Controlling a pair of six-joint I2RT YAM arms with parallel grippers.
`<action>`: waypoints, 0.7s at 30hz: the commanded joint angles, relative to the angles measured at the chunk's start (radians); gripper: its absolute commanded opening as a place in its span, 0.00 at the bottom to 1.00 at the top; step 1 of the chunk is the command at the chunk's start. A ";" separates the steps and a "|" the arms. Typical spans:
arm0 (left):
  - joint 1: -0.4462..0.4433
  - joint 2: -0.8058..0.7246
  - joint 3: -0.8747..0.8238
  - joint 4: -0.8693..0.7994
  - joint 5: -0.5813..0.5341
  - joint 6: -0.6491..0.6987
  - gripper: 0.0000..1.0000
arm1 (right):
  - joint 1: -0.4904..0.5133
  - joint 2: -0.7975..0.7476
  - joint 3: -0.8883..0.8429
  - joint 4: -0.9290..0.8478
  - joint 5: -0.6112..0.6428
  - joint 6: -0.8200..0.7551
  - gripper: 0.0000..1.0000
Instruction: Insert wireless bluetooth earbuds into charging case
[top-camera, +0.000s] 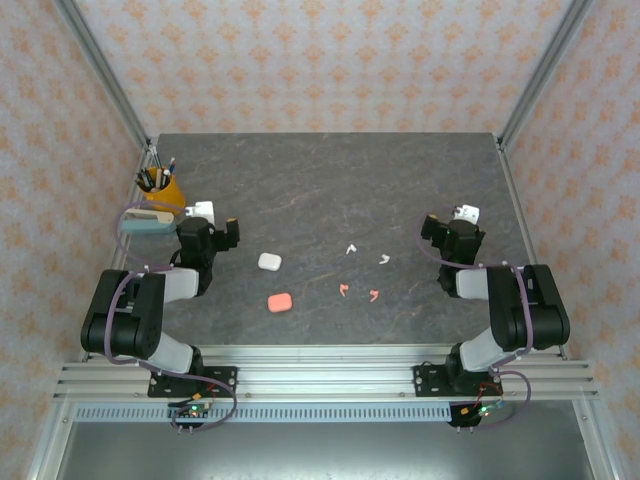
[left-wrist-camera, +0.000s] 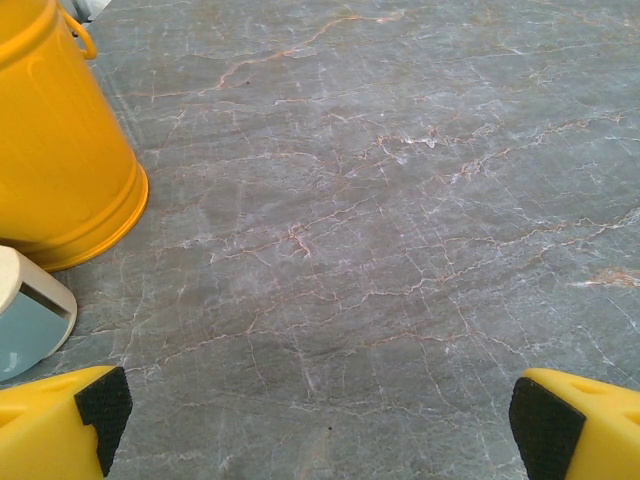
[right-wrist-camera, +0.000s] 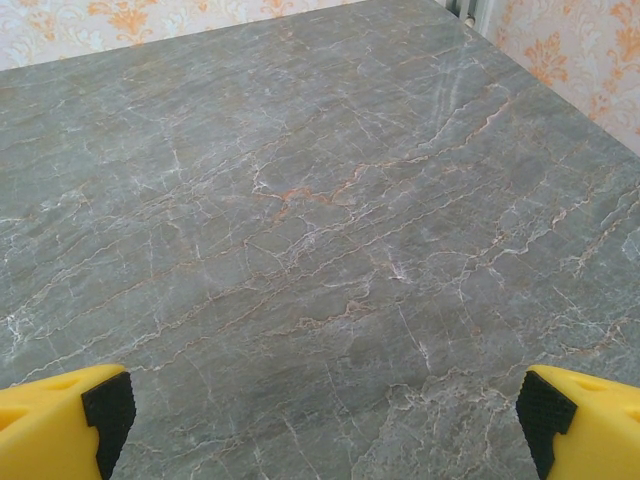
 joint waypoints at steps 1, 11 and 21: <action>-0.007 -0.002 0.014 0.029 -0.007 0.011 1.00 | -0.003 0.000 0.019 -0.005 -0.012 -0.007 0.99; -0.011 -0.045 0.049 -0.057 -0.061 -0.004 0.97 | -0.008 -0.091 0.061 -0.144 0.081 0.035 0.99; -0.015 -0.181 0.381 -0.802 -0.082 -0.299 0.97 | -0.014 -0.230 0.510 -1.122 0.134 0.511 1.00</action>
